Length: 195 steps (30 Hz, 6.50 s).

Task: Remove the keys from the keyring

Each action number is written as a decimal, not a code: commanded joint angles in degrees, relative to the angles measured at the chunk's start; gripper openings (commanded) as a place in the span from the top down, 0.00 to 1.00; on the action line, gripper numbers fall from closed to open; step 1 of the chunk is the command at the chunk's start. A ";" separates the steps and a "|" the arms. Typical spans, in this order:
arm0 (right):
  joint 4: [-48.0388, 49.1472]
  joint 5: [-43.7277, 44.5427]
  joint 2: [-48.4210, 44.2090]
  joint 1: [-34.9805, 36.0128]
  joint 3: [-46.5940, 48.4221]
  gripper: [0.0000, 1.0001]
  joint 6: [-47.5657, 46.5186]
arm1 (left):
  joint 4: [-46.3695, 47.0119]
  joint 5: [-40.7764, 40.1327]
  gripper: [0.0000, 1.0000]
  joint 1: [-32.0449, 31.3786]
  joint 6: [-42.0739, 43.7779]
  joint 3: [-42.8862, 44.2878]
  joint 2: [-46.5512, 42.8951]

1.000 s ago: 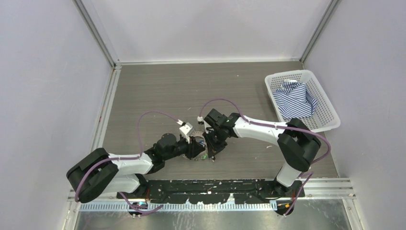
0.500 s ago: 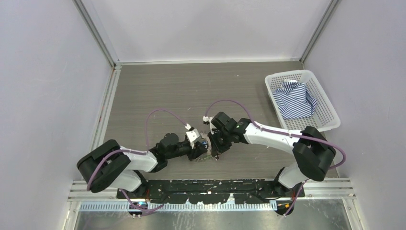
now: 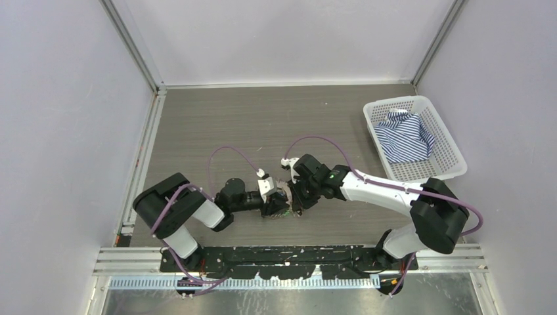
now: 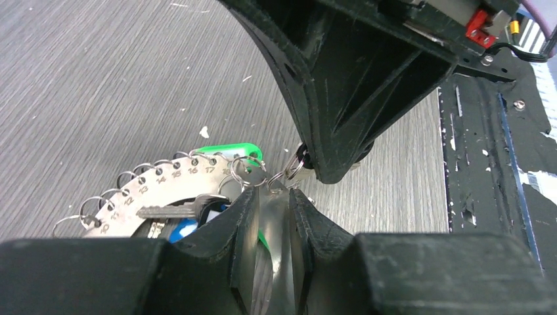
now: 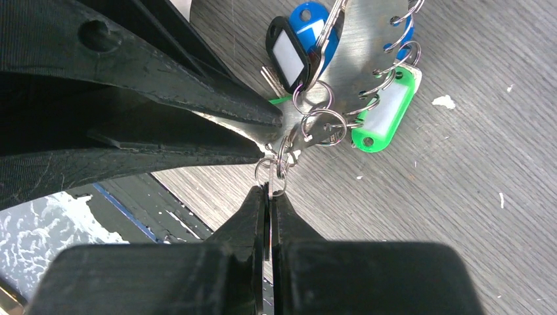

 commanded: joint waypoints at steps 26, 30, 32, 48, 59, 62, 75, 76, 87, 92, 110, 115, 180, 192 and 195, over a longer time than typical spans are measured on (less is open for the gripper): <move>-0.96 2.41 -3.85 0.26 0.54 0.99 -2.46 | 0.24 8.21 0.76 0.86 6.62 5.77 4.15; -1.05 2.45 -4.03 0.24 0.68 0.99 -2.59 | -0.44 8.34 0.76 0.81 6.97 6.30 4.36; -1.05 2.48 -4.08 0.23 0.63 0.99 -2.53 | 0.20 8.57 0.76 0.85 6.59 6.48 4.64; -1.02 2.49 -4.51 0.19 0.80 0.99 -2.58 | 6.84 9.47 0.76 0.86 2.83 6.50 7.65; -1.20 2.88 -5.13 0.22 0.89 0.99 -2.64 | 10.20 9.30 0.92 0.77 0.53 6.25 8.87; -1.37 3.17 -5.41 0.23 0.80 0.99 -2.66 | 10.80 9.59 0.97 0.77 0.10 6.03 8.91; -5.48 5.64 -6.51 0.26 0.10 0.99 -2.26 | 10.24 6.68 1.00 0.59 -0.28 4.34 6.78; -5.80 5.77 -6.47 0.25 0.14 0.99 -2.22 | 10.08 6.32 1.00 0.59 -0.31 4.24 6.54; -8.67 6.97 -6.44 0.31 0.81 0.99 -2.51 | 8.87 4.07 1.00 0.33 0.28 3.17 3.47; -8.45 6.86 -6.43 0.34 0.71 0.99 -2.39 | 8.61 3.85 1.00 0.24 0.38 2.98 2.54; -7.25 8.03 -5.25 1.16 1.52 0.99 -2.02 | 8.84 0.97 1.00 -1.15 -0.09 2.33 0.25; -8.34 10.86 -6.75 1.21 3.31 0.99 -2.76 | 9.66 0.80 1.00 -1.59 -0.22 1.78 -0.05; -12.19 14.80 -7.64 4.21 8.45 0.99 -5.29 | 10.19 6.93 0.73 -1.94 0.20 7.44 4.85; -11.93 14.62 -7.72 4.14 7.94 0.99 -5.16 | 11.68 7.42 0.90 -2.22 -0.97 8.08 6.38; -12.06 15.07 -8.26 4.18 7.60 0.99 -5.02 | 11.76 7.20 0.99 -2.22 -0.97 7.76 6.36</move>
